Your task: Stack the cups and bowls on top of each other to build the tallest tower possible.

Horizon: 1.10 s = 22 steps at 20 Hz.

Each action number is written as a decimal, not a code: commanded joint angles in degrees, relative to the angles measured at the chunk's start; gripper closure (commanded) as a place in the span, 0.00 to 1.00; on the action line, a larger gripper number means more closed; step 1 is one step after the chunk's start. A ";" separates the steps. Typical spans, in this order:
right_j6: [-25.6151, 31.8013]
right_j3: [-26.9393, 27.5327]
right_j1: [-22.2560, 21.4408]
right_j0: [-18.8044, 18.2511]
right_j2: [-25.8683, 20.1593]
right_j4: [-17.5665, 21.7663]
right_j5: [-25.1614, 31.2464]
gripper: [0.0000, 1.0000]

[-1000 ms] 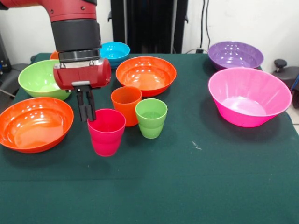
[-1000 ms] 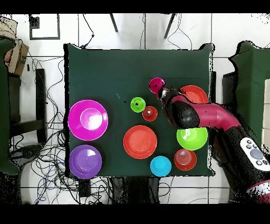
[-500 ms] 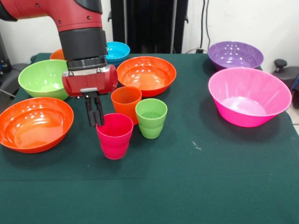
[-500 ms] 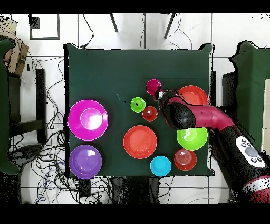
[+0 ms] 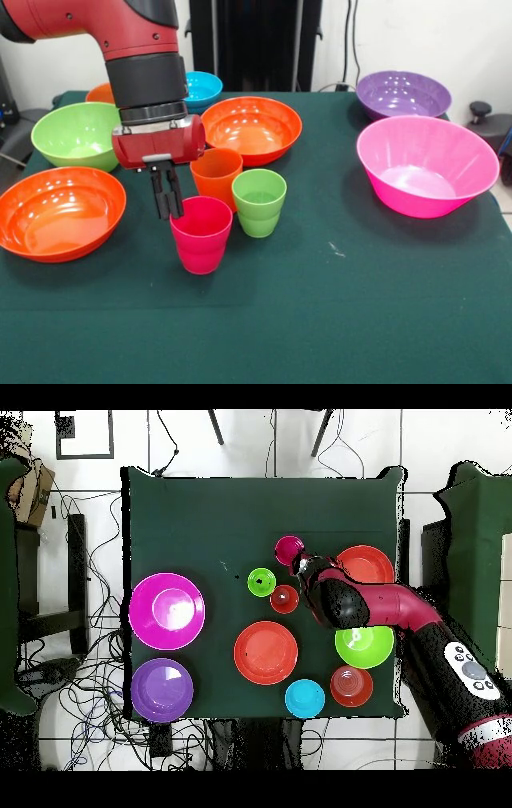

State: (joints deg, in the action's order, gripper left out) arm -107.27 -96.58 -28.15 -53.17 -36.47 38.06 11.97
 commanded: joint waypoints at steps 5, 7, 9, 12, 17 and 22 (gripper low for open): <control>-4.81 -2.33 1.22 1.42 2.29 -0.40 -1.71 1.00; -4.94 -2.71 0.97 1.33 2.43 -0.39 -1.74 1.00; -5.13 -3.03 1.09 1.25 2.64 -0.29 -2.06 1.00; -4.57 -3.62 0.99 0.63 2.06 -0.63 -1.12 1.00; -4.98 -4.39 0.61 0.66 2.53 -0.61 -1.40 1.00; -4.84 -4.56 0.71 0.52 2.55 -0.58 -1.41 1.00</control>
State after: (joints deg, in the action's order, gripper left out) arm -107.27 -98.88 -28.25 -53.23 -36.27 38.06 11.96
